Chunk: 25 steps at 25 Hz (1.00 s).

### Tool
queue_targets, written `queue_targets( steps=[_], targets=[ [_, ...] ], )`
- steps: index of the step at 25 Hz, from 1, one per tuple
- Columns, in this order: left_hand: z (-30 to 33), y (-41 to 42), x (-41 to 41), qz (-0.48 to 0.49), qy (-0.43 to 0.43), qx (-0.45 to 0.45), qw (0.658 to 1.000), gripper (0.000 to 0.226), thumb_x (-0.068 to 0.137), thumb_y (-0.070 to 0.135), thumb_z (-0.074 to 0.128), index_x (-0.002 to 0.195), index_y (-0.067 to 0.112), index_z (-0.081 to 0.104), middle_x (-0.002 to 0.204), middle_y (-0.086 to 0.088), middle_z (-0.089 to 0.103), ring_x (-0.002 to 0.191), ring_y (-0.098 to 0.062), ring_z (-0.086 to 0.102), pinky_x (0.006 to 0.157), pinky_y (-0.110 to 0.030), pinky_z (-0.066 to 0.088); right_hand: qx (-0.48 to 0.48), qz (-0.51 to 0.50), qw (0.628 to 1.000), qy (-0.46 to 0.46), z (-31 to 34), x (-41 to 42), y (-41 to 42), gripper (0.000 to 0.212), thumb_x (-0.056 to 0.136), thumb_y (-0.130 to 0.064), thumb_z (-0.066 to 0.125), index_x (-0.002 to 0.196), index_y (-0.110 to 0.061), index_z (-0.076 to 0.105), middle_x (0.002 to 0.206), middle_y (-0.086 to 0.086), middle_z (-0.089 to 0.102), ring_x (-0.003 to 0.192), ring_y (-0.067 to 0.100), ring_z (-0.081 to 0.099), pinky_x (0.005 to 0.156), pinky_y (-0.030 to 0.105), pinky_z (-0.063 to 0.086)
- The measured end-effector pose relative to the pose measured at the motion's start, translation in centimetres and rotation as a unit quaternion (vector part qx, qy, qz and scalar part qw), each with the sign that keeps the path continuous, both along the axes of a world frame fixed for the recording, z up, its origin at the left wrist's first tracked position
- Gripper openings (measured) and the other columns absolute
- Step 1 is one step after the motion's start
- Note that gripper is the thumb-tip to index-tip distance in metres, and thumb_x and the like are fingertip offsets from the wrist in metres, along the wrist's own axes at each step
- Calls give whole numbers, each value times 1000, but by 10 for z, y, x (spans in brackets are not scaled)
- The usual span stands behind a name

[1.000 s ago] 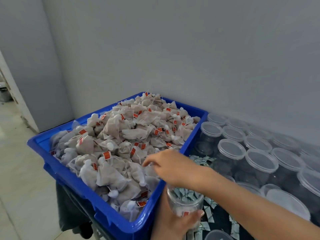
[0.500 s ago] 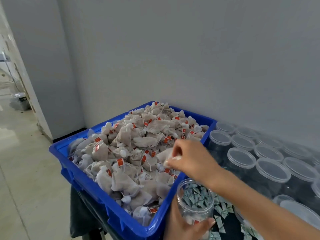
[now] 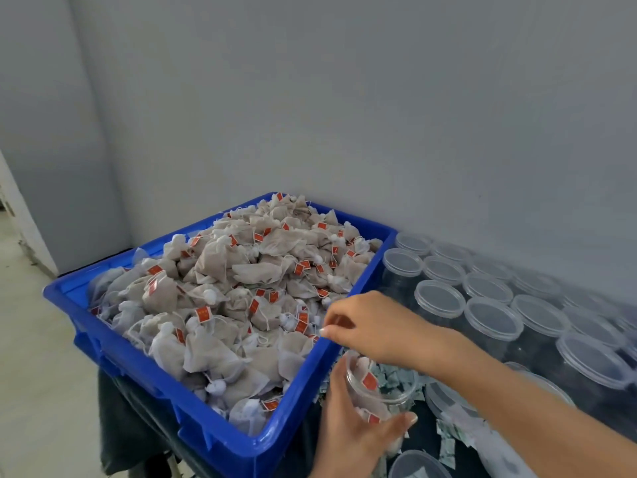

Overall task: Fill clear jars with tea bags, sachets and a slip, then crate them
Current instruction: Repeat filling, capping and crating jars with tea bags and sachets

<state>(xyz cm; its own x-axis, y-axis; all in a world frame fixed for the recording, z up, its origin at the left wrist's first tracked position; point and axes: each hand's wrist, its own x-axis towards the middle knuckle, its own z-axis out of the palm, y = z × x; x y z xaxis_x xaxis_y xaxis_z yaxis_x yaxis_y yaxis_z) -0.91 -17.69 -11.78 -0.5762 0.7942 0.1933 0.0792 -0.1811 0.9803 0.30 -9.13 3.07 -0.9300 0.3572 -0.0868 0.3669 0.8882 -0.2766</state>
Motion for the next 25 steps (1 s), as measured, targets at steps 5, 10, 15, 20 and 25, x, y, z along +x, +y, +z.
queue_targets(
  steps=[5, 10, 15, 20, 25],
  targets=[
    [10, 7, -13, 61, 66, -37, 995, 93, 51, 49, 82, 129, 45, 32, 126, 31, 45, 124, 14, 37, 104, -13, 33, 18, 85, 992, -88, -22, -63, -14, 27, 95, -30, 51, 116, -16, 62, 112, 1, 65, 96, 17, 61, 85, 38, 53],
    [16, 7, -17, 27, 51, -69, 996, 87, 53, 47, 85, 115, 62, 26, 117, 51, 37, 114, 29, 32, 90, 4, 31, 35, 48, 998, -13, -4, -73, 0, 21, 95, -32, 49, 107, -22, 63, 95, -9, 64, 83, 6, 60, 75, 27, 52],
    [43, 22, -17, 63, 110, -101, 987, 115, 54, 59, 80, 145, 40, 12, 142, 24, 28, 134, -1, 29, 112, -25, 30, 85, -14, 995, 41, 50, -51, 39, 19, 94, -32, 53, 103, -23, 67, 96, -10, 65, 81, 2, 57, 70, 18, 43],
    [83, 46, -38, 1, 202, -110, 973, 116, 60, 58, 82, 146, 37, 7, 149, 14, 25, 129, -5, 30, 101, -19, 27, 125, -70, 983, 114, 87, -38, 62, 17, 94, -27, 55, 102, -19, 67, 90, -5, 64, 81, 10, 58, 61, 14, 37],
    [86, 48, -57, -94, 249, -114, 957, 97, 59, 55, 84, 135, 38, 27, 125, 30, 41, 111, 13, 40, 85, -5, 31, 99, -76, 990, 61, 50, -37, 66, 18, 94, -23, 52, 100, -19, 68, 93, -9, 61, 84, 11, 56, 71, 24, 41]
  ],
)
